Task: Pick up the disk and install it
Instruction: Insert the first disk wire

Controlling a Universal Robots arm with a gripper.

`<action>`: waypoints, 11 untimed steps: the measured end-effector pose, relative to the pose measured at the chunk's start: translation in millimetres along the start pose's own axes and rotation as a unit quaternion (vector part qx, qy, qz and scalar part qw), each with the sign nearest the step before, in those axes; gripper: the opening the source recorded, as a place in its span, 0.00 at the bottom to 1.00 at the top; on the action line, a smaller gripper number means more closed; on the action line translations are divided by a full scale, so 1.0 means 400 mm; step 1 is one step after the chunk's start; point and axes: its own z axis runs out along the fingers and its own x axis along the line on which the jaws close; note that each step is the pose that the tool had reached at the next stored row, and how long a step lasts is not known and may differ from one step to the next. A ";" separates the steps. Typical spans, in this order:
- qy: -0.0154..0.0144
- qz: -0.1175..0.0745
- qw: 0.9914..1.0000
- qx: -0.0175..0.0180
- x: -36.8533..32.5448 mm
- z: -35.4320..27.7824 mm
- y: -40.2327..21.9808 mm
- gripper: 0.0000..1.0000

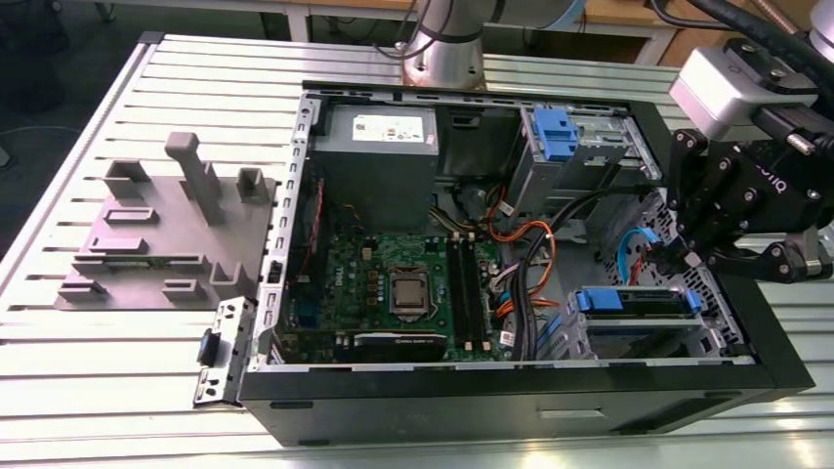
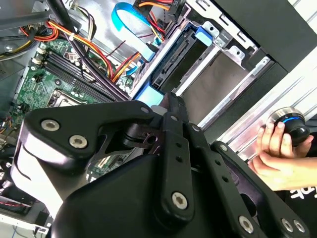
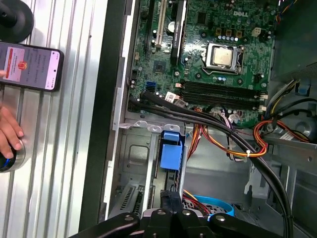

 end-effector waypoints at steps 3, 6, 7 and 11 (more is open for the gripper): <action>0.000 0.000 1.000 0.000 0.000 0.000 0.000 0.11; 0.000 0.000 1.000 0.000 0.000 0.000 0.000 0.11; 0.000 0.000 1.000 0.000 0.000 0.000 0.000 0.11; 0.000 0.000 1.000 0.000 0.000 0.000 -0.003 0.11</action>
